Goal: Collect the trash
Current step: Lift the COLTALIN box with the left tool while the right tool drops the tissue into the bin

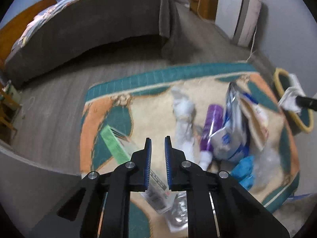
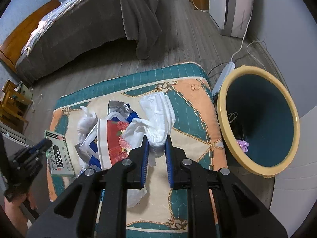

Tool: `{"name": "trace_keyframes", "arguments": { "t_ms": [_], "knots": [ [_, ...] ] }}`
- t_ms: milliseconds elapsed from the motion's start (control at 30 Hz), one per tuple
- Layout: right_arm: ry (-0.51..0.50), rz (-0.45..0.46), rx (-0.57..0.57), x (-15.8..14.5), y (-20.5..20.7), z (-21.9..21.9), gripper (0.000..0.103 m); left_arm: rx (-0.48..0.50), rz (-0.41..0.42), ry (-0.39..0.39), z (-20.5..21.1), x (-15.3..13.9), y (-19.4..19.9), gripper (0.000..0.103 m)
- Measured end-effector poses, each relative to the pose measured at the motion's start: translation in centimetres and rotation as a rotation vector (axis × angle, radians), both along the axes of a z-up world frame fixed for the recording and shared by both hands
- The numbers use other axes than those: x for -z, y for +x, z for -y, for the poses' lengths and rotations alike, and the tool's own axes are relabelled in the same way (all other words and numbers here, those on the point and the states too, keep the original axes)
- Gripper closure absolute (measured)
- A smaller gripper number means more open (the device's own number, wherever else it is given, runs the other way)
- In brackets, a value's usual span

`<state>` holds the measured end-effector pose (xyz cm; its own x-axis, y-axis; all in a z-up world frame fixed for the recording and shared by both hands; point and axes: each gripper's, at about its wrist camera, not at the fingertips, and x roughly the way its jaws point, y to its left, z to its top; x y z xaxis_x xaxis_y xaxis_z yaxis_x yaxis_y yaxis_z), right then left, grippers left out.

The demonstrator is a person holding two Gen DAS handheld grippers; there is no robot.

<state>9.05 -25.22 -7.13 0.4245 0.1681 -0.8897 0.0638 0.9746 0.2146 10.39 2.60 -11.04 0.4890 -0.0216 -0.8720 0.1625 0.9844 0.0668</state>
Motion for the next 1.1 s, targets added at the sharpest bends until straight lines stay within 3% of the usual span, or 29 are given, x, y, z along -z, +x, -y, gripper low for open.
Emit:
{"name": "trace_keyframes", "arguments": {
  "t_ms": [167,267,300,333,400,533,633,767,933,1100],
  "knots": [
    [-0.001,-0.008,-0.001,0.2,0.0,0.2,0.088,-0.041,-0.059,0.008,-1.1,1.5,0.2,0.088],
    [0.006,-0.02,0.001,0.5,0.2,0.3,0.087,-0.064,-0.043,0.028,-1.7,1.2,0.0,0.085],
    [0.008,-0.021,0.002,0.4,0.2,0.2,0.087,-0.077,-0.035,0.036,-1.9,1.0,0.1,0.075],
    [0.008,-0.02,-0.001,0.4,0.2,0.2,0.087,-0.098,-0.033,0.046,-2.3,1.0,0.1,0.053],
    [0.005,-0.018,-0.009,0.4,0.2,-0.2,0.087,-0.161,-0.054,0.043,-3.3,1.4,0.1,0.026],
    [0.001,-0.021,-0.025,0.6,0.4,-0.9,0.087,-0.273,-0.153,0.03,-5.0,3.9,0.2,0.022],
    [-0.004,-0.024,-0.038,0.7,0.5,-1.2,0.087,-0.308,-0.218,0.077,-5.5,6.0,0.5,0.018],
    [-0.008,-0.027,-0.04,0.8,0.6,-1.0,0.087,-0.335,-0.267,0.06,-5.7,7.8,1.0,0.016],
    [-0.006,-0.029,-0.044,0.8,0.9,-0.8,0.087,-0.326,-0.231,0.02,-5.7,7.6,1.8,0.026],
    [-0.012,-0.005,-0.05,-0.1,1.0,-0.6,0.087,-0.258,-0.106,0.05,-4.0,5.2,2.1,0.026]
  ]
}}
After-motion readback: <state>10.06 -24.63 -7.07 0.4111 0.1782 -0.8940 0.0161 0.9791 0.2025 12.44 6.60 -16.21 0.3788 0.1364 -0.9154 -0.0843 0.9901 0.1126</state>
